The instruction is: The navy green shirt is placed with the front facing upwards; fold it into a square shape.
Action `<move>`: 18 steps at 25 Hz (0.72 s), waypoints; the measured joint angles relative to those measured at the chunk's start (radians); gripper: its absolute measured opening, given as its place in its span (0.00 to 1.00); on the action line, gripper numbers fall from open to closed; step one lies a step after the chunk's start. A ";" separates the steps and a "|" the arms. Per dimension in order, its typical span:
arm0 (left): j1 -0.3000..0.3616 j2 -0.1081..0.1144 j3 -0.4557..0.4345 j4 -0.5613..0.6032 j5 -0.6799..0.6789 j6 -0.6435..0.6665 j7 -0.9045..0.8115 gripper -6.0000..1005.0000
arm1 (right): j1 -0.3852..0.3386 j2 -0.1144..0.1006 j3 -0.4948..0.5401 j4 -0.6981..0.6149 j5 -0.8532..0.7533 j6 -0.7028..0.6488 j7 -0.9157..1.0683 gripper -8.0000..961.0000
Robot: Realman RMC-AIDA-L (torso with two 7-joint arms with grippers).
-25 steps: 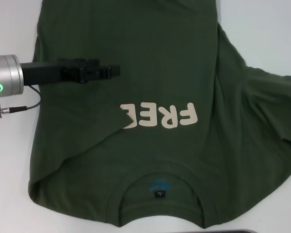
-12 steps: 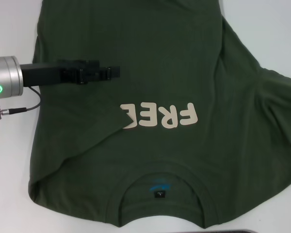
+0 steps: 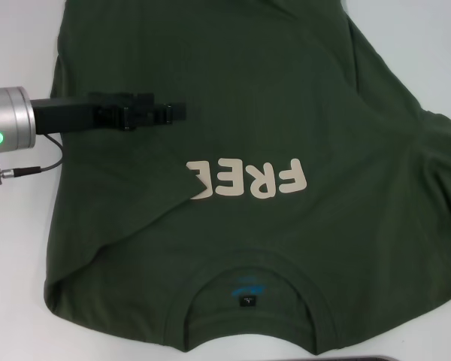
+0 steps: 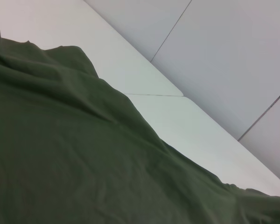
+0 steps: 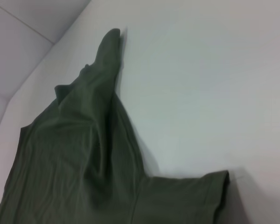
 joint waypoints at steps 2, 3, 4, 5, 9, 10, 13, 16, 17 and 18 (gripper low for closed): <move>0.000 -0.001 0.000 0.001 0.000 0.000 0.000 0.88 | -0.003 0.002 0.008 -0.012 0.000 -0.005 0.004 0.02; -0.001 -0.002 0.000 0.002 0.000 0.001 0.000 0.88 | -0.004 0.001 0.017 -0.019 0.000 -0.011 0.006 0.02; -0.001 -0.002 0.000 0.002 0.000 0.001 0.000 0.88 | -0.004 0.001 0.017 -0.019 0.000 -0.011 0.006 0.02; -0.001 -0.002 0.000 0.002 0.000 0.001 0.000 0.88 | -0.005 0.000 0.022 -0.020 0.000 -0.014 0.006 0.02; -0.001 -0.002 0.000 0.004 0.000 0.000 0.000 0.88 | -0.004 -0.004 0.031 -0.021 0.000 -0.020 0.007 0.02; -0.001 -0.002 0.000 0.004 0.000 0.000 0.000 0.88 | -0.001 -0.004 0.031 -0.021 0.001 -0.023 0.007 0.02; -0.001 -0.002 0.000 0.004 0.000 0.000 0.000 0.88 | 0.010 -0.004 0.032 -0.021 0.002 -0.043 0.005 0.03; -0.003 -0.002 0.000 0.004 0.000 0.000 0.000 0.88 | 0.020 -0.004 0.032 -0.021 0.010 -0.073 0.000 0.03; -0.004 -0.002 0.000 0.005 0.000 -0.001 0.000 0.88 | 0.023 -0.005 0.032 -0.021 0.012 -0.082 0.000 0.03; -0.004 -0.002 0.000 0.005 0.000 -0.002 0.000 0.88 | 0.026 -0.007 0.032 -0.021 0.016 -0.091 -0.001 0.03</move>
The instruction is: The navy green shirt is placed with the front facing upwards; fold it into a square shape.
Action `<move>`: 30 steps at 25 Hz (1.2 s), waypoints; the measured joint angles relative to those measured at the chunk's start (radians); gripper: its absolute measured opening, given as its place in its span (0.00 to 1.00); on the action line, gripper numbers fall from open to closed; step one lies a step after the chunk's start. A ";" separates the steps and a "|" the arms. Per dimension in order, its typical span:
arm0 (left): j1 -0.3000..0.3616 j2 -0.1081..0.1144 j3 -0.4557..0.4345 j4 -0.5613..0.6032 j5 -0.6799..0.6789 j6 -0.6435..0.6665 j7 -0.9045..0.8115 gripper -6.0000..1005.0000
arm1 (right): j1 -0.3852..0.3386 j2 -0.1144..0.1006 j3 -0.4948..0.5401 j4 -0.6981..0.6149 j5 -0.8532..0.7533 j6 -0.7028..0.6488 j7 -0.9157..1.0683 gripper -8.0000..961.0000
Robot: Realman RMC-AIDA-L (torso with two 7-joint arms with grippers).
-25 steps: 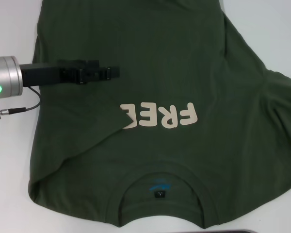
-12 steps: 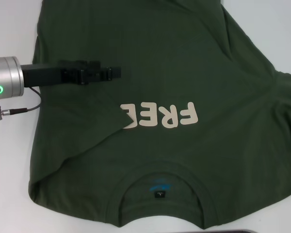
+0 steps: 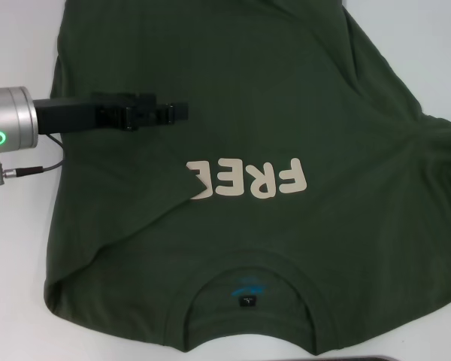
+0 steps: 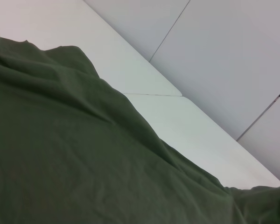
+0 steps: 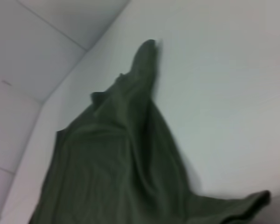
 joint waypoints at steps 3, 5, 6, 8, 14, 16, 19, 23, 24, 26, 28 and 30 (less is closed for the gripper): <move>0.000 0.000 0.000 0.000 0.000 -0.002 0.000 0.88 | 0.009 -0.002 -0.001 0.000 0.012 -0.028 -0.002 0.03; -0.001 0.000 0.000 0.000 0.000 -0.002 0.000 0.88 | 0.017 -0.002 -0.004 0.000 0.018 -0.048 -0.006 0.04; -0.001 0.000 0.000 0.000 0.000 -0.002 0.000 0.88 | 0.023 -0.002 -0.005 0.000 0.020 -0.059 -0.008 0.04; -0.001 0.000 0.000 0.000 0.000 -0.003 0.000 0.88 | 0.033 -0.002 -0.004 0.000 0.020 -0.081 -0.012 0.04; -0.001 0.000 0.000 0.002 0.000 -0.001 0.000 0.88 | 0.078 0.000 -0.010 0.000 0.021 -0.116 -0.014 0.05; -0.001 0.000 0.000 0.002 0.000 0.000 0.000 0.88 | 0.093 0.004 -0.014 0.000 0.021 -0.128 -0.014 0.05; 0.001 0.000 0.000 0.001 0.000 -0.001 0.000 0.88 | 0.113 0.008 -0.022 0.000 0.021 -0.138 -0.014 0.05; 0.002 0.000 0.000 0.001 0.000 -0.003 0.000 0.88 | 0.136 0.021 -0.053 0.003 0.019 -0.138 -0.014 0.05; 0.002 0.000 0.000 0.001 0.000 -0.003 0.000 0.88 | 0.142 0.025 -0.064 0.005 0.019 -0.137 -0.014 0.06; 0.001 -0.001 0.000 0.001 0.000 -0.003 0.000 0.88 | 0.155 0.033 -0.089 0.007 0.019 -0.129 -0.014 0.06; -0.001 -0.001 0.000 0.001 0.000 -0.005 0.000 0.88 | 0.166 0.043 -0.108 0.007 0.018 -0.120 -0.015 0.06; -0.001 -0.001 0.000 0.001 0.000 -0.005 0.000 0.88 | 0.178 0.053 -0.126 0.010 0.019 -0.110 -0.018 0.06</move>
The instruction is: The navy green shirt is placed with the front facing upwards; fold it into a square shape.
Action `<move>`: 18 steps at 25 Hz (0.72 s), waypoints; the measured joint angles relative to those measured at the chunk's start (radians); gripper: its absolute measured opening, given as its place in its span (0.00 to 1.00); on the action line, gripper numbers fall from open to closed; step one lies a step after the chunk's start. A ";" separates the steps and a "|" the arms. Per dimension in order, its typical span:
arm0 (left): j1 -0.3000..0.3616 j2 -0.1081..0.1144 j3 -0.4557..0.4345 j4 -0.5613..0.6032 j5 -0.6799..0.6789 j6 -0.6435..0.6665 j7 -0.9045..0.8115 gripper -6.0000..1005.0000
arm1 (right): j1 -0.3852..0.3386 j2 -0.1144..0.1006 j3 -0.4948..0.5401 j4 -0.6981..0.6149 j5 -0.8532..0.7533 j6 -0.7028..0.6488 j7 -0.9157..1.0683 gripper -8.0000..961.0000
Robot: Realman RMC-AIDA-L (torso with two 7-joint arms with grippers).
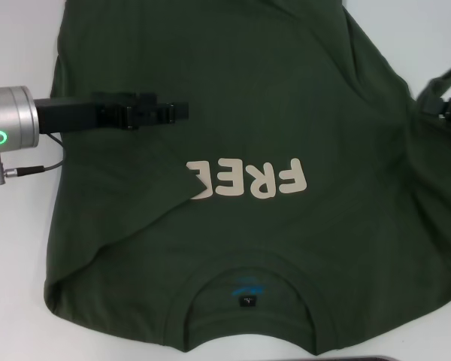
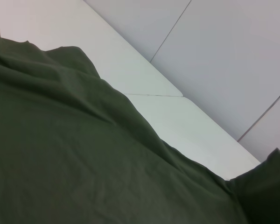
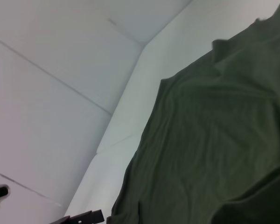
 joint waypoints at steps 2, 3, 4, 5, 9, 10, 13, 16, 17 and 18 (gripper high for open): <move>-0.001 0.000 0.000 0.000 0.000 0.000 0.000 0.88 | 0.009 0.008 -0.008 0.001 0.001 0.009 -0.005 0.06; -0.001 0.000 0.000 0.000 0.000 -0.001 0.000 0.88 | 0.015 0.013 -0.015 0.002 0.000 0.013 -0.007 0.07; -0.001 0.000 0.000 0.000 0.000 -0.001 0.000 0.88 | 0.019 0.016 -0.018 0.002 0.000 0.015 -0.010 0.07; -0.002 0.000 0.000 0.000 0.000 -0.001 0.000 0.88 | 0.024 0.020 -0.024 0.003 0.000 0.016 -0.013 0.07; -0.002 0.000 0.000 0.001 0.000 -0.002 0.000 0.88 | 0.041 0.032 -0.045 0.009 -0.001 0.026 -0.020 0.07; -0.001 -0.001 0.000 0.001 0.000 -0.002 0.000 0.88 | 0.044 0.033 -0.049 0.014 -0.002 0.029 -0.020 0.07; 0.002 -0.002 0.000 0.001 0.000 -0.002 0.000 0.88 | 0.053 0.034 -0.054 0.039 -0.003 0.039 -0.021 0.08; 0.005 -0.001 0.000 0.001 0.000 -0.002 0.000 0.88 | 0.054 0.033 -0.054 0.043 0.001 0.040 -0.030 0.08; 0.005 -0.002 0.000 0.001 0.000 -0.002 0.000 0.88 | 0.054 0.033 -0.054 0.043 0.001 0.038 -0.034 0.08; 0.005 -0.002 0.000 0.001 0.000 -0.002 0.000 0.88 | 0.054 0.033 -0.055 0.043 0.001 0.036 -0.038 0.12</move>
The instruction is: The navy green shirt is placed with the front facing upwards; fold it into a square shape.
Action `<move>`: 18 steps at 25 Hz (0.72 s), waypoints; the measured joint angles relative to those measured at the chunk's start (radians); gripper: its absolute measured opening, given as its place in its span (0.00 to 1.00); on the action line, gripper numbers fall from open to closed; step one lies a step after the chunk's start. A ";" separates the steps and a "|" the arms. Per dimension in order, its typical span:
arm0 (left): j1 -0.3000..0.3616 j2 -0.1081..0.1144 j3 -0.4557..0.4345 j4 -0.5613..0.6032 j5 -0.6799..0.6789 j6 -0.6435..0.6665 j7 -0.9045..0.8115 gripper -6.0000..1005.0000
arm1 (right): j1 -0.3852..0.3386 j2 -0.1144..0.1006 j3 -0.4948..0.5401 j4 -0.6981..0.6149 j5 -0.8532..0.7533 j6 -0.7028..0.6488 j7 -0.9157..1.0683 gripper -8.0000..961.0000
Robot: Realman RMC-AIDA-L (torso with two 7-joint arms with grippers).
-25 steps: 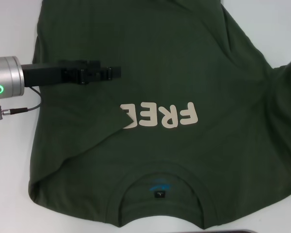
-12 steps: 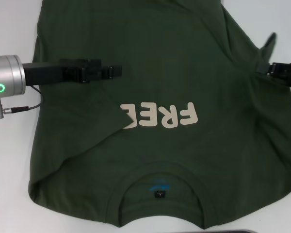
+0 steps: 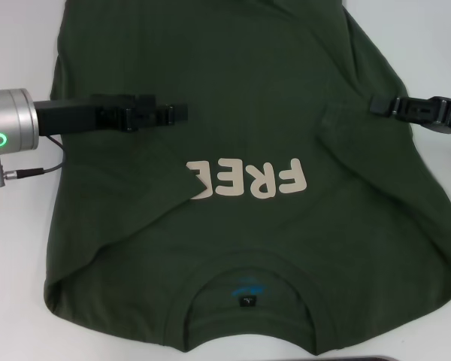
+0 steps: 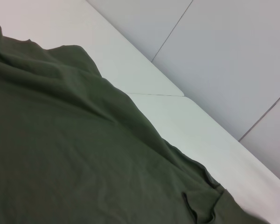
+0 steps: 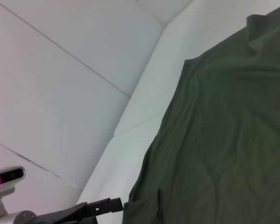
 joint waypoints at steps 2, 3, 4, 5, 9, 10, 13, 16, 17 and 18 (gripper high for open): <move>0.001 0.000 0.000 0.000 0.000 0.000 0.000 0.88 | -0.001 0.000 0.001 0.000 0.000 -0.003 -0.002 0.20; 0.001 0.000 0.000 0.001 0.000 0.000 0.000 0.88 | -0.003 0.000 0.004 0.000 0.000 -0.004 -0.002 0.24; 0.001 0.000 0.000 0.001 0.000 0.000 0.000 0.88 | -0.006 -0.002 0.008 -0.001 0.000 -0.004 -0.002 0.28; 0.001 0.000 0.000 0.001 0.000 0.000 0.000 0.88 | -0.010 -0.004 0.012 -0.002 0.000 -0.004 0.000 0.32; 0.001 -0.002 0.000 0.002 0.000 0.002 0.000 0.88 | -0.046 -0.020 0.015 -0.006 0.000 0.000 0.010 0.61; 0.002 -0.002 0.000 0.002 0.000 0.004 0.000 0.88 | -0.057 -0.025 0.015 -0.006 0.000 0.001 0.011 0.66; 0.003 -0.005 0.001 0.002 0.000 0.008 0.003 0.88 | -0.095 -0.037 0.017 -0.006 0.000 0.002 0.020 0.81; 0.003 -0.007 0.001 0.002 0.000 0.009 0.006 0.88 | -0.130 -0.047 0.020 -0.001 0.000 0.004 0.041 0.82; 0.003 -0.007 0.001 0.002 0.000 0.009 0.006 0.88 | -0.141 -0.049 0.021 -0.001 -0.001 0.004 0.047 0.82; 0.003 -0.008 0.001 0.001 0.000 0.009 0.007 0.88 | -0.152 -0.049 0.021 -0.001 -0.001 0.004 0.055 0.83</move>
